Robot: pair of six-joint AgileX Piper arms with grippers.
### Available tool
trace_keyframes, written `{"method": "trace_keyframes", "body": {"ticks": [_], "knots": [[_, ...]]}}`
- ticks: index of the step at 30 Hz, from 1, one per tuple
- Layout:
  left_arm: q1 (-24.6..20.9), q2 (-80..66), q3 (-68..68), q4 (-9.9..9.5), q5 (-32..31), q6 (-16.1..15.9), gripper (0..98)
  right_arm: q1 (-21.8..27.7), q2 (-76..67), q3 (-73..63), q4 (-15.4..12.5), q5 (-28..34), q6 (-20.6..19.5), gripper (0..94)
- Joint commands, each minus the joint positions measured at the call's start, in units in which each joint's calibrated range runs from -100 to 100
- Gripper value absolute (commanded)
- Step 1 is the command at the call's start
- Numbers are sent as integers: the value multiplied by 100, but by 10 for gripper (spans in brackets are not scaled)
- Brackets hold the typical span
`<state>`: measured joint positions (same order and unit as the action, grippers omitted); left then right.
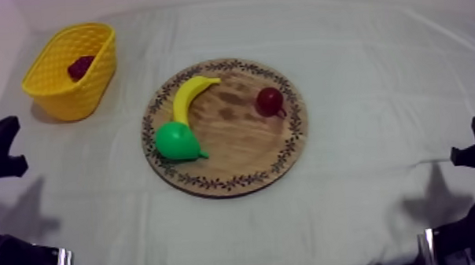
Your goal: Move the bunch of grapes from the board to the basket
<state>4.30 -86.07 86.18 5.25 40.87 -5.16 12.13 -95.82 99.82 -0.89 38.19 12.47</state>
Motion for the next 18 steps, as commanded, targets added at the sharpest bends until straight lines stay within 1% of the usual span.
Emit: {"method": "trace_keyframes", "body": {"ticks": [1,3,6,11,18], "knots": [[0,-421,528,-22,-31,5,0,-3,-2,-5,-1,-4,1,3],[0,-638,762,-101,-34,66,0,-3,-2,-5,-1,-4,1,3],[-6,-881,873,-164,123,80,0,-3,-2,-5,-1,-4,-1,3],[14,-1267,894,-331,327,474,0,-3,-2,-5,-1,-4,-1,3],[86,-1383,937,-440,380,733,0,-3,-2,-5,-1,-4,0,3]]}}
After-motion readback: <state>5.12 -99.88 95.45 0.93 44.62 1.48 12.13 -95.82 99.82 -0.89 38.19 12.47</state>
